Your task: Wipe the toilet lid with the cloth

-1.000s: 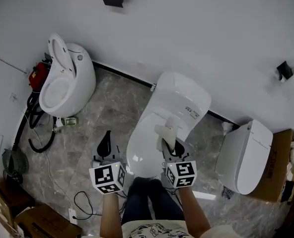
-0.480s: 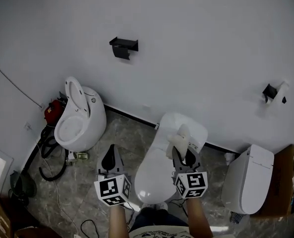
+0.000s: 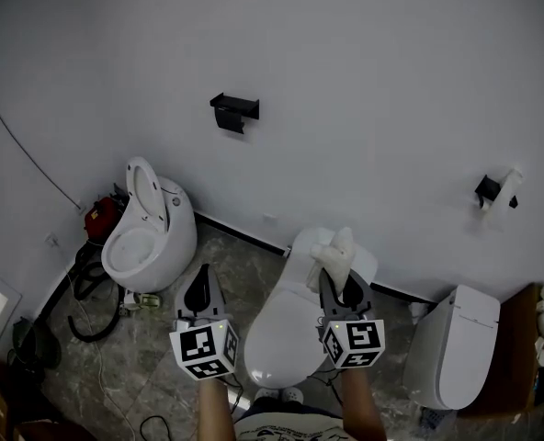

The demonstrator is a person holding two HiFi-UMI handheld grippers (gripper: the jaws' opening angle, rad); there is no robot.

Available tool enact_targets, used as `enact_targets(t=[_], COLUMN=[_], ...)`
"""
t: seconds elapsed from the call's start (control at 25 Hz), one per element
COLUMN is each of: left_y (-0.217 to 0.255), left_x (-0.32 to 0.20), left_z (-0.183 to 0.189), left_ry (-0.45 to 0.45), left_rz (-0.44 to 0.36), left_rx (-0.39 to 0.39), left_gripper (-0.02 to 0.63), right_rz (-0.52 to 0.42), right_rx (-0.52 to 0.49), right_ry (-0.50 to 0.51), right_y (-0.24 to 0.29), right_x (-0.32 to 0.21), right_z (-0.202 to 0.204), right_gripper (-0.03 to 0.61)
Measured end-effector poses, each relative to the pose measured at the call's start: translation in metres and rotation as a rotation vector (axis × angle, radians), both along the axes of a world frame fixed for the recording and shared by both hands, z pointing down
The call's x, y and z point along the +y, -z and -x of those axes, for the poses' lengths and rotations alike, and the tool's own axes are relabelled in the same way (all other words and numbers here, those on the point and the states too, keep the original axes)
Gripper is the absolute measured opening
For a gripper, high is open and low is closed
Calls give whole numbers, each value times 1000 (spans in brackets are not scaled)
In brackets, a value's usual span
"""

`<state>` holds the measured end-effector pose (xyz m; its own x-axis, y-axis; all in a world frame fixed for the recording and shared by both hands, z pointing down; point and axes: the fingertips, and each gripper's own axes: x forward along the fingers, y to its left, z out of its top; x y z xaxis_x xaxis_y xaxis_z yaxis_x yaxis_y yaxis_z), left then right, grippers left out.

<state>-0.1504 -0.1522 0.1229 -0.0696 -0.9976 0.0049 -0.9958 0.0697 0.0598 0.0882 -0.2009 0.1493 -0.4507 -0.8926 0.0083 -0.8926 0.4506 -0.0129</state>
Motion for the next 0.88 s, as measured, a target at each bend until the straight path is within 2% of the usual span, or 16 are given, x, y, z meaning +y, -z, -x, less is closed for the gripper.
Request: enact_targets(t=[0.88], left_y=[24], left_x=[18], left_z=[-17], left_ry=[-47], left_rz=[-43], left_rx=[-34], left_gripper=[9], right_rz=[-26], right_rx=[-22], right_ry=[-17], right_y=[15], right_x=[18], right_z=[-5], right_gripper=[110])
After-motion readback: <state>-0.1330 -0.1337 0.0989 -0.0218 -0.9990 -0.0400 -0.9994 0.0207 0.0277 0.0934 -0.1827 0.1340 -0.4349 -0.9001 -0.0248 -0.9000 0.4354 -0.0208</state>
